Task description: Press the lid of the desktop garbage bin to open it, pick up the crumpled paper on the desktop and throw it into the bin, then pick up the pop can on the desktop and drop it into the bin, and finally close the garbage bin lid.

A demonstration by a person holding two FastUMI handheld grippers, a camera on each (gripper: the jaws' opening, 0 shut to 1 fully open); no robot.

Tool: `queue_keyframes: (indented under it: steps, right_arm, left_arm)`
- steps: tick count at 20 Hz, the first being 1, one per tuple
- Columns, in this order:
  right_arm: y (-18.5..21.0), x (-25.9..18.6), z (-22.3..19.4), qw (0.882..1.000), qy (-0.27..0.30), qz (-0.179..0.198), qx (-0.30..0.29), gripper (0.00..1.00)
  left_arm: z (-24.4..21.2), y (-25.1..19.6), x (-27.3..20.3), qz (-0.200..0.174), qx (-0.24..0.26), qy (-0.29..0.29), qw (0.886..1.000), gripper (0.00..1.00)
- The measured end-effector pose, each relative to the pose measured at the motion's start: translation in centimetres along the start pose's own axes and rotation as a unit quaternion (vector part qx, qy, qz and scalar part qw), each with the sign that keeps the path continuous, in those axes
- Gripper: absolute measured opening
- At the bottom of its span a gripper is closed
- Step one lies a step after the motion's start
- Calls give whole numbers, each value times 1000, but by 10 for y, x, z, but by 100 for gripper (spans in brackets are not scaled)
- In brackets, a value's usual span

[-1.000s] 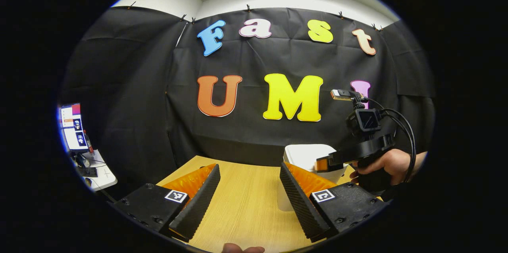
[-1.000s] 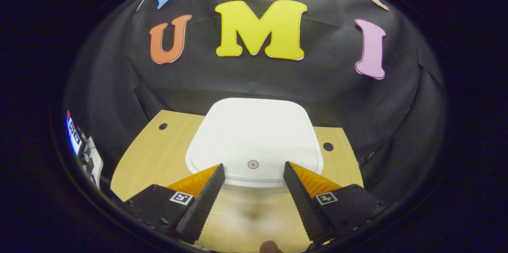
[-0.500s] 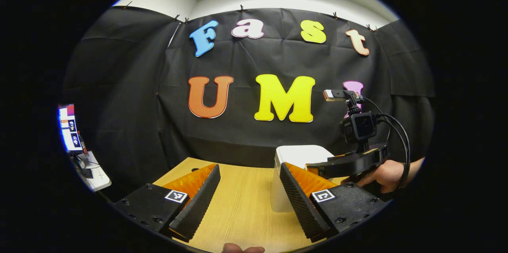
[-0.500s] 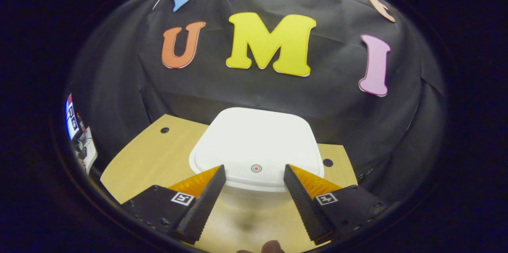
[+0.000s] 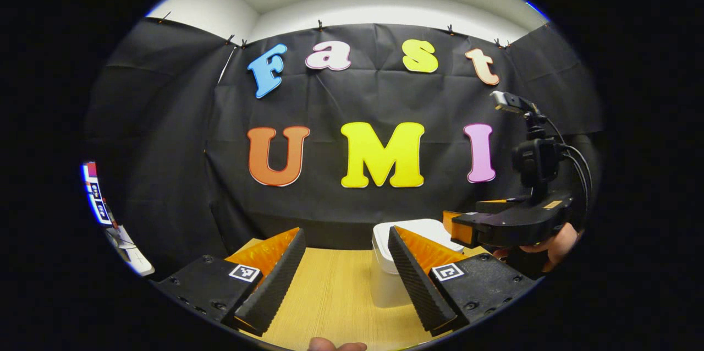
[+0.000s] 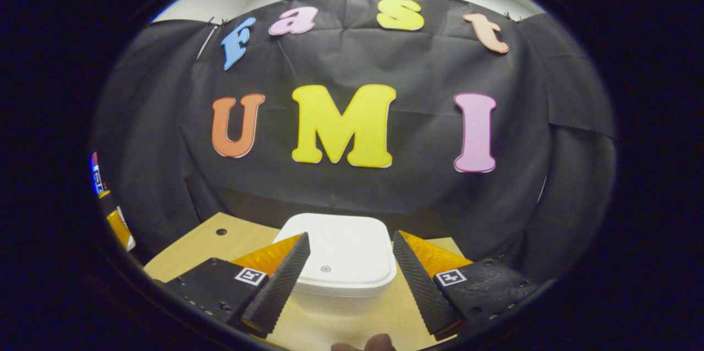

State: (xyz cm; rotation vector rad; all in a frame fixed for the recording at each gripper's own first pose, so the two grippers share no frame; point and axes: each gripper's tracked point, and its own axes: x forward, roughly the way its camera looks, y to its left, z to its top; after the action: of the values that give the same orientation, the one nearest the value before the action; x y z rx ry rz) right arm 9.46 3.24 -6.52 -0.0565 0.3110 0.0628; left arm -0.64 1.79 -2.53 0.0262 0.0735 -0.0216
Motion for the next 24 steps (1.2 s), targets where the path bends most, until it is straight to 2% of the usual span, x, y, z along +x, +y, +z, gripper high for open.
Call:
queue_keyframes:
  steps: [2, 3, 7, 10, 12, 15, 16, 24]
  right_arm:
    - [-14, -17, 7, 1000, -15, -11, -2, 98]
    - [-19, -25, 10, 1000, -24, -13, 3, 95]
    - [-40, -53, 18, 998, -59, -28, 25, 96]
    - [-49, -73, 21, 995, -82, -36, 41, 95]
    - [-55, -72, 22, 995, -88, -40, 38, 95]
    - [-57, -81, 18, 995, -88, -36, 34, 98]
    - [-59, -81, 15, 995, -85, -38, 32, 95]
    - [-47, -82, 26, 995, -99, -6, 29, 96]
  left_arm:
    - [13, -7, 7, -11, 3, -15, 1000, 97]
    - [19, -10, 10, -16, 1, -20, 1000, 97]
    - [29, -24, 15, -27, -15, -29, 999, 97]
    - [29, -28, 16, -23, -13, -25, 999, 97]
    - [26, -28, 16, -15, -14, -21, 1000, 97]
    - [27, -31, 16, -5, -15, -20, 1000, 97]
    - [28, -31, 16, -4, -15, -20, 1000, 97]
    - [27, -34, 18, 11, -9, -17, 1000, 97]
